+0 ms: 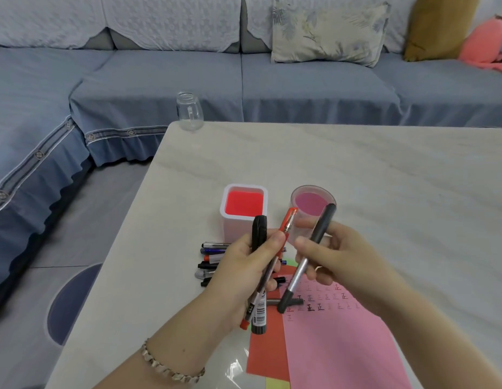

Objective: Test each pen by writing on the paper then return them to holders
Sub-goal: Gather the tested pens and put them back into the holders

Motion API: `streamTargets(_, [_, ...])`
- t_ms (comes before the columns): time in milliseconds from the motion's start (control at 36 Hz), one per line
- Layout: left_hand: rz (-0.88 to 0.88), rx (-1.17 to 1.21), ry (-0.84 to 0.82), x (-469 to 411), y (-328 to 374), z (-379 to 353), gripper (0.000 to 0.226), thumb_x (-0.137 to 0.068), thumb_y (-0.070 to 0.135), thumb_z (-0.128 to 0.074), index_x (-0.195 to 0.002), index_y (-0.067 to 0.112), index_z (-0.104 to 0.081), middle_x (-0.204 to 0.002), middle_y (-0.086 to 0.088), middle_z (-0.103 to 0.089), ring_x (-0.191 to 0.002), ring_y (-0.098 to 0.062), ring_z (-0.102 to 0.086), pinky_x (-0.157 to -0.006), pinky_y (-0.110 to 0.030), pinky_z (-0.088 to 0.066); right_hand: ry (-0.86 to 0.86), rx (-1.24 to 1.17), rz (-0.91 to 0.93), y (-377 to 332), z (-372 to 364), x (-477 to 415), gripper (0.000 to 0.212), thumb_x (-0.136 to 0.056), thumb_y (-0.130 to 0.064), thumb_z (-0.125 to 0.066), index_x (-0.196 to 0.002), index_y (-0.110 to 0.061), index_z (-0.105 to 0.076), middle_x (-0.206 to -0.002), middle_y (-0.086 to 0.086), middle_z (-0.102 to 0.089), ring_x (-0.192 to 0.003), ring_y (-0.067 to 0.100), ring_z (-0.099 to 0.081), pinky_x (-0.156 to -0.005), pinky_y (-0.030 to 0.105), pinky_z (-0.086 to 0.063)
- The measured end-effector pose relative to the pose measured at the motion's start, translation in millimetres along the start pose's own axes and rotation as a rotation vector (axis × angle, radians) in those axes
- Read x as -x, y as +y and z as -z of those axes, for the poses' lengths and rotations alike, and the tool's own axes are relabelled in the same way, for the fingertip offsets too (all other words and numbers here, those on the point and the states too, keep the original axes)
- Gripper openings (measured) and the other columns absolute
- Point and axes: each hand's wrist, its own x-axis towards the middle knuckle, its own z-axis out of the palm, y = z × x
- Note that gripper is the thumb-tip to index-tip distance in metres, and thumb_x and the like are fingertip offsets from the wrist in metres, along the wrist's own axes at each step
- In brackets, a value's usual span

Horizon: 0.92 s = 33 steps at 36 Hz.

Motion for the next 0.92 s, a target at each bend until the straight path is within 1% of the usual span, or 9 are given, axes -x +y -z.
streamTargets(56, [0.000, -0.062, -0.041, -1, -1, 0, 0.032, -0.075, 0.042, -0.066, -0.092, 0.015, -0.067, -0.066, -0.006, -0.059, -0.056, -0.016, -0.055, -0.049, -0.024, -0.047, -0.021, -0.026, 0.000, 0, -5, -1, 0.026, -0.083, -0.022, -0.060, -0.105, -0.010, -0.059, -0.049, -0.001, -0.055, -0.039, 0.007, -0.046, -0.040, 0.016, -0.036])
streamTargets(139, [-0.016, -0.130, -0.104, -2, 0, -1, 0.046, -0.065, 0.055, -0.067, -0.090, 0.016, -0.069, -0.080, -0.015, -0.068, -0.075, -0.031, -0.065, -0.074, -0.038, -0.055, -0.003, -0.075, -0.027, 1, -8, -4, 0.026, -0.089, -0.027, -0.051, -0.096, -0.004, -0.060, -0.043, -0.002, -0.049, -0.037, 0.007, -0.042, -0.040, 0.016, -0.035])
streamTargets(222, [-0.039, -0.194, -0.012, -5, 5, 0, 0.030, -0.083, 0.046, -0.055, -0.083, 0.019, -0.066, -0.063, 0.006, -0.060, -0.054, -0.006, -0.053, -0.057, -0.022, -0.045, 0.171, 0.013, 0.099, -7, -5, -10, 0.023, -0.089, -0.022, -0.054, -0.074, -0.006, -0.060, -0.043, 0.002, -0.052, -0.036, 0.010, -0.043, -0.041, 0.021, -0.036])
streamTargets(333, [-0.073, -0.144, 0.082, -10, 10, 7, 0.023, -0.094, 0.035, -0.047, -0.083, 0.016, -0.054, -0.062, 0.002, -0.047, -0.050, -0.009, -0.038, -0.053, -0.023, -0.033, 0.573, 0.046, 0.454, -27, 13, -17, 0.018, -0.091, -0.017, -0.054, -0.074, -0.012, -0.056, -0.050, 0.001, -0.062, -0.039, 0.006, -0.052, -0.040, 0.016, -0.040])
streamTargets(417, [-0.158, -0.011, 0.108, -12, 11, 12, 0.013, -0.094, 0.024, -0.048, -0.082, 0.025, -0.054, -0.072, -0.003, -0.046, -0.055, -0.010, -0.041, -0.058, -0.026, -0.034, 0.720, 0.156, 0.582, -24, 25, -30, 0.017, -0.093, -0.020, -0.053, -0.076, -0.024, -0.054, -0.066, 0.002, -0.065, -0.047, 0.010, -0.059, -0.048, 0.021, -0.047])
streamTargets(528, [-0.458, 0.128, 0.158, -16, 23, 15, 0.011, -0.082, 0.027, -0.054, -0.084, 0.034, -0.061, -0.080, 0.006, -0.056, -0.077, -0.010, -0.051, -0.080, -0.028, -0.043, 0.655, 0.383, 0.409, 4, 33, -60, 0.021, -0.087, -0.018, -0.057, -0.076, -0.034, -0.049, -0.072, 0.001, -0.063, -0.060, 0.023, -0.064, -0.062, 0.044, -0.054])
streamTargets(639, [-0.706, 0.148, 0.283, -28, 49, 18, 0.019, -0.086, 0.012, -0.063, -0.094, 0.029, -0.059, -0.084, 0.019, -0.065, -0.089, -0.003, -0.059, -0.085, -0.021, -0.046, 0.572, 0.452, 0.224, 28, 33, -76, 0.023, -0.079, -0.008, -0.062, -0.069, -0.028, -0.053, -0.066, 0.006, -0.065, -0.057, 0.028, -0.065, -0.065, 0.048, -0.056])
streamTargets(722, [-0.733, 0.042, 0.385, -49, 55, 19, 0.025, -0.085, 0.000, -0.062, -0.090, 0.025, -0.059, -0.087, 0.015, -0.066, -0.086, 0.002, -0.062, -0.080, -0.013, -0.046, 0.566, 0.456, 0.187, 34, 33, -79, 0.023, -0.075, -0.010, -0.070, -0.071, -0.027, -0.055, -0.073, 0.005, -0.066, -0.063, 0.029, -0.066, -0.069, 0.047, -0.055])
streamTargets(917, [-0.671, -0.432, 0.357, -82, 32, 42, 0.030, -0.080, -0.001, -0.066, -0.077, 0.026, -0.055, -0.083, 0.010, -0.064, -0.082, -0.003, -0.059, -0.077, -0.010, -0.044, 0.624, 0.526, 0.192, 32, 32, -44, 0.050, -0.073, -0.024, -0.075, -0.114, -0.029, -0.048, -0.102, -0.003, -0.047, -0.070, 0.013, -0.053, -0.064, 0.024, -0.040])
